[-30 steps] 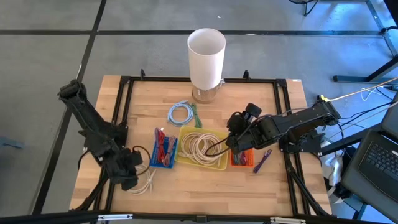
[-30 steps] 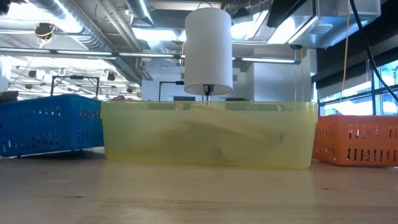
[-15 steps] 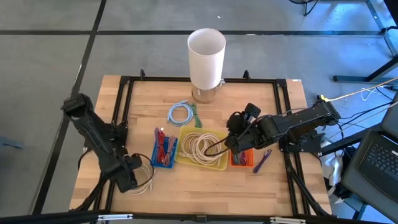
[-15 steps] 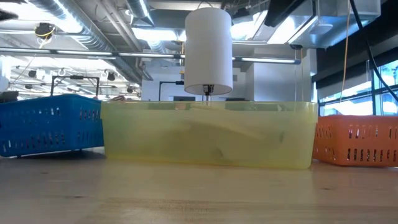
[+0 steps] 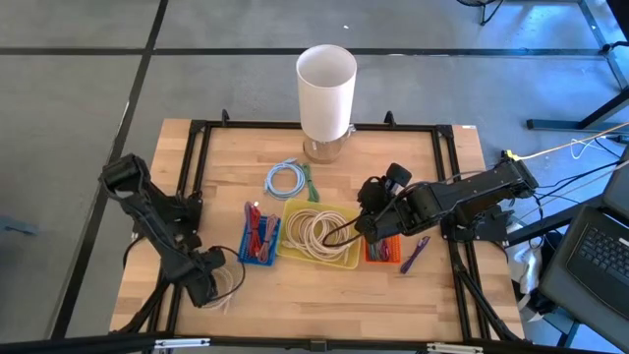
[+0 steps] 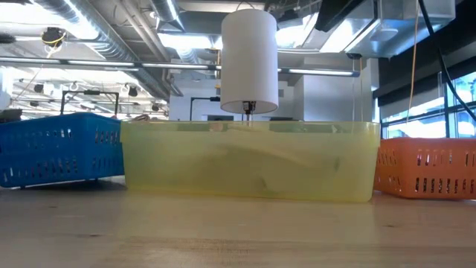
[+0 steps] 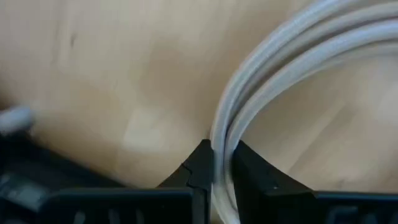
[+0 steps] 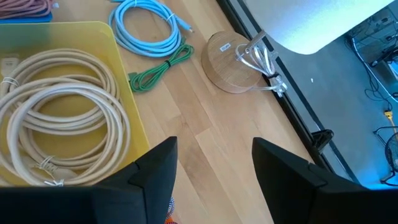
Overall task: Pick & Place USB Port
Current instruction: Put the white charger cable into the yellow bin
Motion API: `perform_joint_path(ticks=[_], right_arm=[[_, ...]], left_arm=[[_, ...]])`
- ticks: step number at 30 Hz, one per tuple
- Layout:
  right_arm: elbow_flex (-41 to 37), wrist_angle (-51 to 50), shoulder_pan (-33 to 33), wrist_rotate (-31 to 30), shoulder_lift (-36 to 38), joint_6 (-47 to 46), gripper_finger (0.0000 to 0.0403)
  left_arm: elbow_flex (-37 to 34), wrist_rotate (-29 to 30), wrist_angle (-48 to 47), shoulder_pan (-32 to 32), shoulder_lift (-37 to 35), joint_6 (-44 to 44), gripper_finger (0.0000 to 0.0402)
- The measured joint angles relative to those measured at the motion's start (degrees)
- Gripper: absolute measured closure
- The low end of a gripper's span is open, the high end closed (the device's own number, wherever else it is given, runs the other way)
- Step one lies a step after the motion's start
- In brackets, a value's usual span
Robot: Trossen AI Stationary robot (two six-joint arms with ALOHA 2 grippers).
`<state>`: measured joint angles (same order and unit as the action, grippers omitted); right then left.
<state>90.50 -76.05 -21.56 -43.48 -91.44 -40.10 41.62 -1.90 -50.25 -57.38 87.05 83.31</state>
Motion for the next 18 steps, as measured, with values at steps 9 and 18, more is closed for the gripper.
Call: perform_joint_path(ticks=[9, 18], right_arm=[[0.0, -0.02, -0.02, 0.02, 0.0, 0.03, 0.0193], [0.0, -0.02, -0.01, 0.0, 0.0, 0.24, 0.0193]], left_arm=[[5.05, 7.01, -1.51, -1.89, -9.64, -0.11, 0.0372], [12.49, 31.07, -0.87, 4.32, -16.75, -20.0, 0.0372]])
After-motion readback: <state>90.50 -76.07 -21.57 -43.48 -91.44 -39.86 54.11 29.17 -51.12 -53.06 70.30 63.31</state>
